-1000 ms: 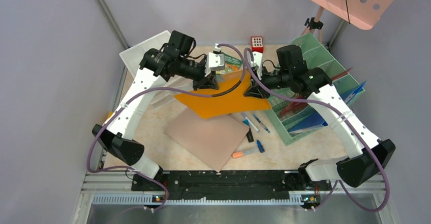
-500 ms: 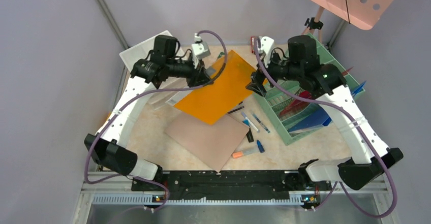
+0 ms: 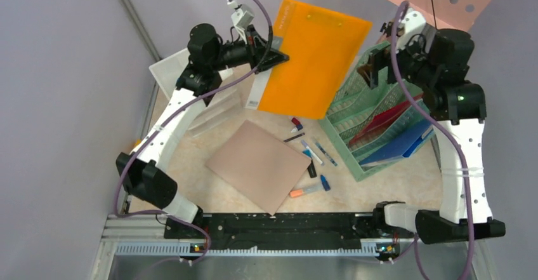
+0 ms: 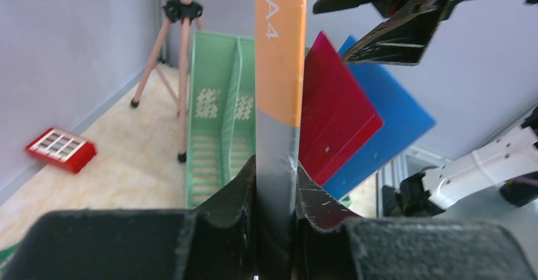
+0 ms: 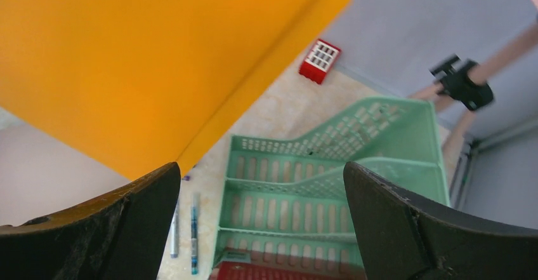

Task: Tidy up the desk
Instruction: Place the folder in the storage box.

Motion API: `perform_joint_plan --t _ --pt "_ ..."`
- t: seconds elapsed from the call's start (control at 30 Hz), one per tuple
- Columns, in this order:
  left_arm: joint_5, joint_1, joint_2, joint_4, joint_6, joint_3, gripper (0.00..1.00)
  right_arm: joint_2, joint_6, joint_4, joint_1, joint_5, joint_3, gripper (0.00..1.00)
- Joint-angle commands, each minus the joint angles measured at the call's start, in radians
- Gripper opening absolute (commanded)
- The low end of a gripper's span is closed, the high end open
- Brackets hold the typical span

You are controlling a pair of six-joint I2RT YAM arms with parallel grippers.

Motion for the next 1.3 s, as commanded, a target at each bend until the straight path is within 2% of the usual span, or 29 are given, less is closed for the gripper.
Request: perform_joint_plan --t 0.0,0.1,0.3,0.43,0.63,0.87,1.07,1.27 --pt "0.013 -0.047 0.094 0.299 -0.210 0.098 0.00 -0.024 0.088 0.020 -0.188 -0.131 0.012 0.99" --pt "0.003 -0.078 0.165 0.406 -0.236 0.139 0.00 -0.026 0.111 0.033 -0.304 -0.271 -0.019 0.99" --pt "-0.016 -0.125 0.277 0.380 -0.057 0.236 0.00 -0.033 0.097 0.042 -0.408 -0.332 -0.030 0.99" --pt "-0.038 -0.145 0.327 0.470 -0.082 0.233 0.00 -0.028 0.118 0.048 -0.472 -0.373 -0.007 0.99" --pt "-0.068 -0.181 0.393 0.625 -0.091 0.214 0.00 -0.022 0.183 0.062 -0.549 -0.349 0.020 0.99" --pt "-0.144 -0.213 0.443 0.718 -0.112 0.196 0.00 -0.033 0.312 0.140 -0.702 -0.418 -0.045 0.99" --pt "-0.183 -0.248 0.475 0.753 -0.106 0.185 0.00 -0.055 0.327 0.167 -0.742 -0.429 -0.084 0.99" --pt "-0.299 -0.275 0.509 0.757 -0.070 0.196 0.00 -0.061 0.327 0.171 -0.767 -0.446 -0.108 0.99"
